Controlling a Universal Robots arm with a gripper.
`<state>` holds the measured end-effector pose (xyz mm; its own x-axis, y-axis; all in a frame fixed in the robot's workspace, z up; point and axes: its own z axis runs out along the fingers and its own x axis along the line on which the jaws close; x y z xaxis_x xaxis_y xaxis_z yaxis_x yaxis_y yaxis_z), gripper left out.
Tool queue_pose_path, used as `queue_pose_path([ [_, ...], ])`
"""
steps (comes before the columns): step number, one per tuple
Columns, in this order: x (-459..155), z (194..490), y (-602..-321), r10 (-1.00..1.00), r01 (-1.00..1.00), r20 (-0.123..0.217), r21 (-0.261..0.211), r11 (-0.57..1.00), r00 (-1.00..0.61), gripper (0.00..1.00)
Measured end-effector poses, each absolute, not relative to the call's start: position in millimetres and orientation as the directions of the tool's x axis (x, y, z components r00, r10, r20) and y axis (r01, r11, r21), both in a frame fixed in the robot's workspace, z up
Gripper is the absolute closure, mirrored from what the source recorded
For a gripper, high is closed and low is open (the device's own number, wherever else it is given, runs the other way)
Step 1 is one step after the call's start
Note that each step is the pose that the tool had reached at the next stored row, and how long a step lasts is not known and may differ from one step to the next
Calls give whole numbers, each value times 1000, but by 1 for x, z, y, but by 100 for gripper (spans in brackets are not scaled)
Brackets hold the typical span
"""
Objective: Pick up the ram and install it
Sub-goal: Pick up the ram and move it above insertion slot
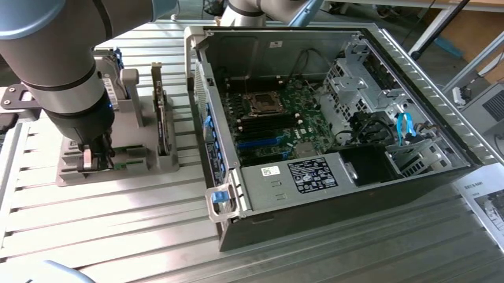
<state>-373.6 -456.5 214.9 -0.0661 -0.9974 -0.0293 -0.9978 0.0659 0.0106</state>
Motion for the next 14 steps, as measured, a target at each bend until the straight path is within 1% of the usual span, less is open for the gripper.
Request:
queue_pose_path([
  [4,-373,215,-457,-997,-998,-29,11,66,-66,70],
  [6,-372,215,-456,-997,-998,-29,11,66,-66,71],
  [7,-372,215,-457,-997,-998,-29,11,66,-66,78],
  [14,-372,215,-457,-997,-998,-29,11,66,-66,78],
])
